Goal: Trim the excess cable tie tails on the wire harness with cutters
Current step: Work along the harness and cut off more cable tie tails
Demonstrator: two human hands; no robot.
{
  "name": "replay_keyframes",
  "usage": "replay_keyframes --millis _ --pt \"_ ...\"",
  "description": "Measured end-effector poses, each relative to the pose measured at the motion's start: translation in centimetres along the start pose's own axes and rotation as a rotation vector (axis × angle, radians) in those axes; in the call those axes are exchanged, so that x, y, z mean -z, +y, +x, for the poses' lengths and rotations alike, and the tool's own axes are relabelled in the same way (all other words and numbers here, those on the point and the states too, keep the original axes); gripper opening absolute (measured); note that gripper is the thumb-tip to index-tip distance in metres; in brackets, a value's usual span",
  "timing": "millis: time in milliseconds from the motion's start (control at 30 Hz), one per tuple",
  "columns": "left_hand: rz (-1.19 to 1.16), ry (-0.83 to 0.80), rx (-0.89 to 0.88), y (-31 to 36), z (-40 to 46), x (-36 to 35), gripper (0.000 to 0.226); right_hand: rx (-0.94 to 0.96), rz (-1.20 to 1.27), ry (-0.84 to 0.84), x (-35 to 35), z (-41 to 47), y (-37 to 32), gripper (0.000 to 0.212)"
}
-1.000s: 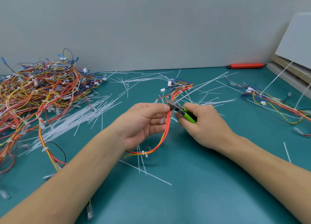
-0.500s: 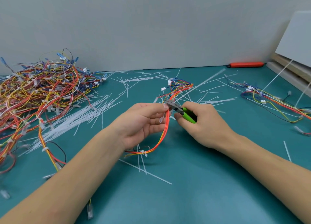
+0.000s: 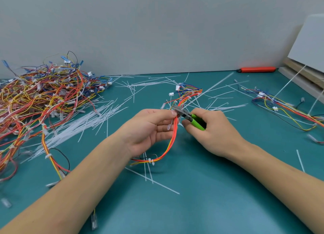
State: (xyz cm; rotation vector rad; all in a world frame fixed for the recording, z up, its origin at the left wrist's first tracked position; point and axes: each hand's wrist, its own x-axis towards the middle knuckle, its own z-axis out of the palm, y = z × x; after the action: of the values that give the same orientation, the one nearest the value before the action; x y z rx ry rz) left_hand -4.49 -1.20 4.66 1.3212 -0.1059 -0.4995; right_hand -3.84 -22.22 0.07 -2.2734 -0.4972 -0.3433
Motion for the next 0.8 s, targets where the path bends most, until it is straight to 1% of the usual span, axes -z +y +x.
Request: replay_keyframes --millis 67,133,233,333,400,500,633,667,800 --pt "0.007 0.013 -0.001 -0.05 0.02 0.07 0.016 0.026 0.005 -0.003 -0.02 0.12 -0.04 0.021" --pt "0.016 0.013 -0.005 -0.01 -0.01 0.07 0.021 0.038 0.005 -0.007 -0.02 0.18 -0.04 0.015" --pt "0.037 0.004 -0.012 0.01 -0.03 0.09 0.026 0.047 -0.011 -0.015 0.13 0.14 0.06 0.019" --pt "0.053 0.013 -0.008 -0.08 0.05 0.16 0.025 0.008 -0.054 -0.009 0.16 0.09 0.23 0.035" --pt "0.058 0.009 -0.004 -0.12 0.06 0.2 0.023 -0.01 -0.08 -0.01 0.1 0.03 0.21 0.04" --pt "0.055 0.008 -0.006 -0.16 0.12 0.25 0.026 -0.002 -0.09 -0.002 0.1 0.0 0.12 0.038" --pt "0.063 0.022 -0.002 -0.26 0.25 0.36 0.028 0.041 -0.067 0.011 0.13 0.09 0.04 0.018" --pt "0.062 0.024 0.0 -0.29 0.31 0.38 0.027 0.048 -0.08 0.015 0.1 0.11 0.01 0.016" --pt "0.078 0.028 -0.003 -0.32 0.41 0.5 0.021 0.05 -0.081 0.012 0.06 0.13 -0.18 0.022"
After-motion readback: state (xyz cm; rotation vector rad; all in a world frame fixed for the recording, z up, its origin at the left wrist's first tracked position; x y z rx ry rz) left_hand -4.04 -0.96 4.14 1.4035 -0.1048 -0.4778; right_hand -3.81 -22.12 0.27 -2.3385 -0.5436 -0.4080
